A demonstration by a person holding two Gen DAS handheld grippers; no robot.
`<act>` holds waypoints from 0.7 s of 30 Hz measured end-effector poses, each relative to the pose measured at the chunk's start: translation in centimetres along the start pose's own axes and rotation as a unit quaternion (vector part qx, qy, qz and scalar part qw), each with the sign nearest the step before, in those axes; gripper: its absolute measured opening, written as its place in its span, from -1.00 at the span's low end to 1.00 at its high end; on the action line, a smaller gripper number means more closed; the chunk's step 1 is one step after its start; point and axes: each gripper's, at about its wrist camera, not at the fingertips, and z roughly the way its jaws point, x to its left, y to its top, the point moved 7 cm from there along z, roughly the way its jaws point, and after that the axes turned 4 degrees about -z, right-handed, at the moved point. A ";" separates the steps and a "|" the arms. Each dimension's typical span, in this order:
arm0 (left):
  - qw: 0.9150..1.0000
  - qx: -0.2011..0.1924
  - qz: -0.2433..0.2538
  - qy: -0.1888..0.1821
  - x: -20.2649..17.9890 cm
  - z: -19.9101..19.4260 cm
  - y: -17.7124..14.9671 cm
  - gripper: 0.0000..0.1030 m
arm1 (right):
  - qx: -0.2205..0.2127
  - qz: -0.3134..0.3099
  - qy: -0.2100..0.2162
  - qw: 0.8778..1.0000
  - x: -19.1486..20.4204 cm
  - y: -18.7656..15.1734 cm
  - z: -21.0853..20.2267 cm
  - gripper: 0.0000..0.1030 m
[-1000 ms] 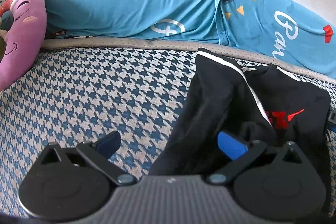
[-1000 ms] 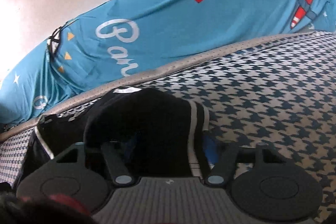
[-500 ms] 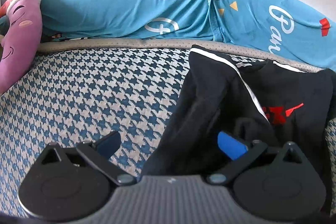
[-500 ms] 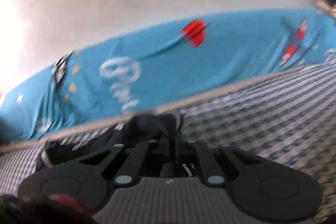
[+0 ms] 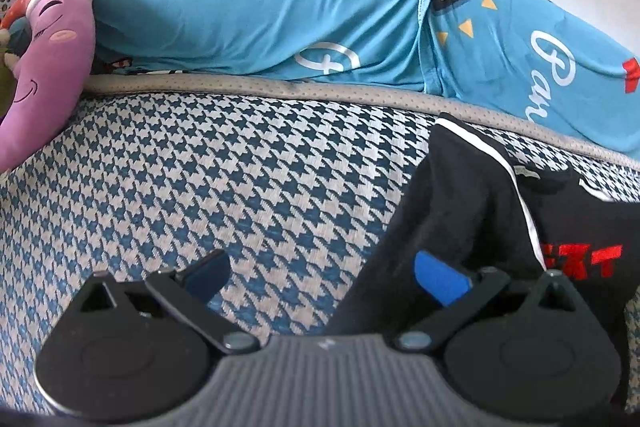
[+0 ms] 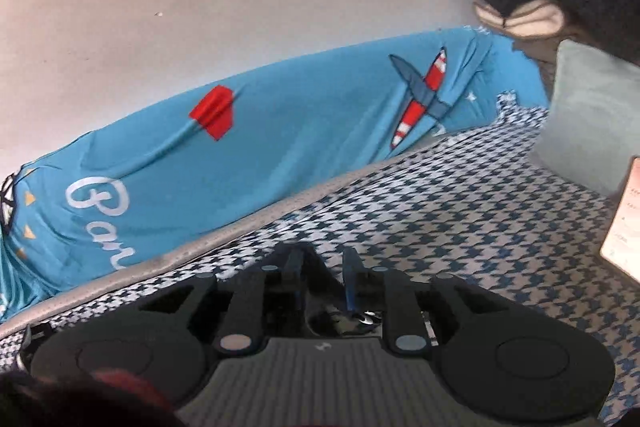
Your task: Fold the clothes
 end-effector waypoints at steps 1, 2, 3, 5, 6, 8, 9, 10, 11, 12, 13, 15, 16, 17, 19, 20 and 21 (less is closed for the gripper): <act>1.000 -0.001 -0.001 0.000 0.1 0.0 0.0 0.99 | -0.003 0.001 -0.006 1.000 -0.3 0.1 0.0 -0.47; 1.000 -0.001 -0.002 0.001 0.1 0.0 0.1 0.99 | -0.007 0.003 -0.012 1.000 -0.6 0.3 -0.1 -0.36; 1.000 -0.001 -0.003 0.001 0.1 0.0 0.2 0.99 | -0.011 0.005 -0.017 1.000 -0.9 0.5 -0.2 -0.34; 1.000 -0.001 -0.005 0.000 0.2 0.0 0.2 0.99 | -0.017 0.007 -0.015 1.000 -1.1 0.9 -0.4 -0.33; 1.000 -0.001 -0.006 0.000 0.2 0.0 0.2 0.99 | -0.020 0.008 -0.012 1.000 -1.1 1.1 -0.4 -0.33; 1.000 -0.001 -0.006 -0.001 0.1 0.0 0.2 0.99 | -0.018 0.006 0.021 1.000 -0.6 1.2 -0.3 -0.33; 1.000 0.000 -0.005 -0.001 0.1 0.1 0.3 0.99 | -0.014 0.003 0.037 0.999 -0.1 1.0 -0.2 -0.33; 1.000 0.000 -0.005 -0.002 0.0 0.1 0.3 0.99 | -0.010 -0.002 0.048 0.999 0.5 0.8 -0.1 -0.33; 1.000 0.000 -0.004 -0.003 -0.1 0.0 0.3 0.99 | -0.006 -0.007 0.060 0.998 1.1 0.6 0.0 -0.33; 1.000 0.000 -0.003 -0.004 -0.3 0.0 0.3 0.99 | -0.002 -0.012 0.071 0.997 1.6 0.4 0.1 -0.33; 1.000 0.000 -0.001 -0.005 -0.4 0.0 0.2 0.99 | 0.002 -0.017 0.083 0.996 2.2 0.2 0.2 -0.33; 1.000 0.001 0.002 -0.008 -0.6 0.0 0.2 0.99 | 0.010 -0.027 0.106 0.994 3.3 -0.3 0.3 -0.33; 1.000 0.002 0.003 -0.009 -0.8 0.0 0.2 0.99 | 0.015 -0.032 0.117 0.993 3.9 -0.5 0.4 -0.33; 1.000 0.004 0.004 -0.010 -0.9 0.0 0.2 0.99 | 0.019 -0.036 0.128 0.991 4.5 -0.7 0.5 -0.33; 1.000 0.006 0.007 -0.013 -1.1 0.1 0.1 0.99 | 0.027 -0.046 0.151 0.987 5.6 -1.2 0.6 -0.33; 1.000 0.007 0.008 -0.015 -1.3 0.1 0.0 0.99 | 0.031 -0.051 0.163 0.985 6.1 -1.4 0.6 -0.33; 1.000 0.008 0.009 -0.017 -1.4 0.2 0.0 0.99 | 0.035 -0.056 0.174 0.983 6.7 -1.6 0.7 -0.33</act>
